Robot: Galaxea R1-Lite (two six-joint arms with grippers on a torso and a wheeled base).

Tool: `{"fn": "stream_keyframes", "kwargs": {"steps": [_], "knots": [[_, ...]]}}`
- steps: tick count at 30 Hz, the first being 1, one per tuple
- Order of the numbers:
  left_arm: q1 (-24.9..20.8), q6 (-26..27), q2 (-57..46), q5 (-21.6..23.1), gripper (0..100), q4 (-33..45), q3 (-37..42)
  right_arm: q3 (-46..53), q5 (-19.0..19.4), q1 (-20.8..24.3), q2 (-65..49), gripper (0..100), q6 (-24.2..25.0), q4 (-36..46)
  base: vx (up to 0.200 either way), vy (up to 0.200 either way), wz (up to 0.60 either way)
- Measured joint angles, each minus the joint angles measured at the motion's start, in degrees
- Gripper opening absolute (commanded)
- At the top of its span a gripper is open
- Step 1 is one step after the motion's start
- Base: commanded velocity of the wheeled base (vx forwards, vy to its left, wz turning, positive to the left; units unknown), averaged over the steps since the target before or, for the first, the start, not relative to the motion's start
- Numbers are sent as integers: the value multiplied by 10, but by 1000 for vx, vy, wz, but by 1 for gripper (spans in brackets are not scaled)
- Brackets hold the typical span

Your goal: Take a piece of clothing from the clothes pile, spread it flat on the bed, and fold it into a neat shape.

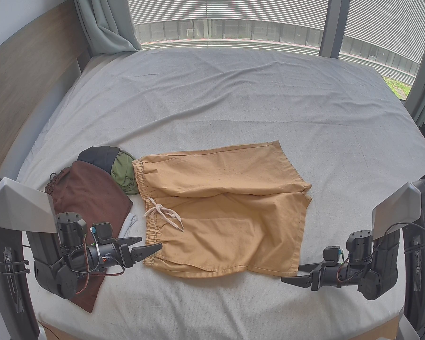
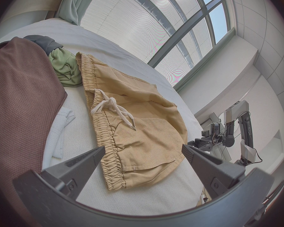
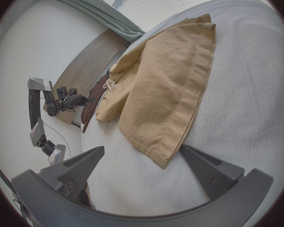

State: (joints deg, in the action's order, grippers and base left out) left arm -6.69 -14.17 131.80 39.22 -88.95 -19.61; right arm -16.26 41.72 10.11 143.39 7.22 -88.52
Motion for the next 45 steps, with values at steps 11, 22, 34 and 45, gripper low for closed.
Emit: {"fn": "stream_keyframes", "kwargs": {"steps": [11, 22, 34, 45], "knots": [[0, 0, 1, 0, 100, 0, 0, -18, -3, 1, 4, 0, 7, 6, 0, 0, 0], [0, 0, 1, 0, 100, 0, 1, -23, -5, -2, 5, 0, 8, 4, 0, 0, 0], [0, 2, 13, 0, 100, 0, 5, -23, -5, -5, 6, 0, 6, 2, 0, 0, 0], [4, 38, 60, 0, 100, 0, 7, -23, -5, -5, 6, 0, 5, 1, 0, 0, 0]]}}
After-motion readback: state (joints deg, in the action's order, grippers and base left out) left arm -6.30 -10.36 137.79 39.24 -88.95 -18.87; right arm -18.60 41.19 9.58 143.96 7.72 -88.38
